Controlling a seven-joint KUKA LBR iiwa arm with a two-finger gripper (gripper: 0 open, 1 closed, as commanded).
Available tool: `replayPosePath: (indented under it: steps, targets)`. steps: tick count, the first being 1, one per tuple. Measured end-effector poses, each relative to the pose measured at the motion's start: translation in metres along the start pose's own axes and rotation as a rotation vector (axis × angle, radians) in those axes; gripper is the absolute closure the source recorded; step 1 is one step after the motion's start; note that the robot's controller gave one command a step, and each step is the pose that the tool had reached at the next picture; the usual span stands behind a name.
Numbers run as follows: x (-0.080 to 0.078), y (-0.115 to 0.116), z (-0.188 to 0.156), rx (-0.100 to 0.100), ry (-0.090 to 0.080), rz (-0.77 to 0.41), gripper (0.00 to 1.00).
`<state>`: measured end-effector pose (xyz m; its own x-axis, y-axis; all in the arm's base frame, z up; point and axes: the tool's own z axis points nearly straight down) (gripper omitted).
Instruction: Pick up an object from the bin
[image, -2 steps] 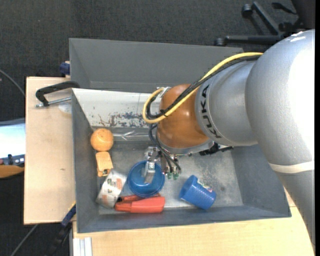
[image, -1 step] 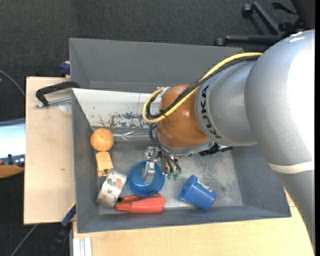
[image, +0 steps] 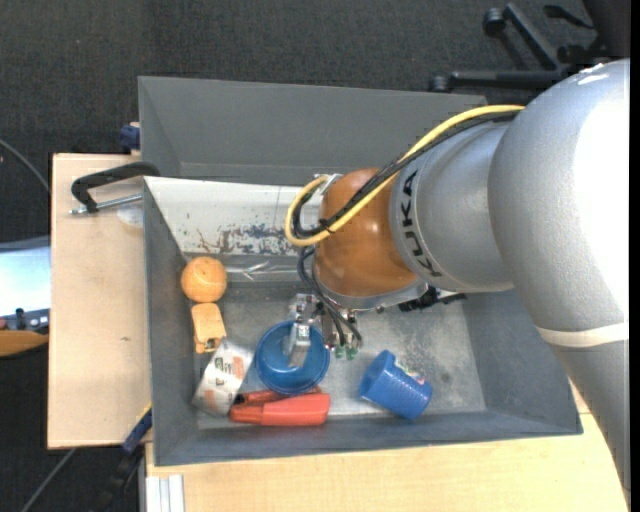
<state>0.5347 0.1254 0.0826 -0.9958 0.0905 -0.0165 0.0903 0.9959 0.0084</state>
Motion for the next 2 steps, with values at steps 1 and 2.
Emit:
replayPosePath:
  steps: [1,2]
  targets:
    - [0.0,0.0,0.0,0.0,0.0,0.0,1.0]
    - [0.0,0.0,0.0,0.0,0.0,0.0,1.0]
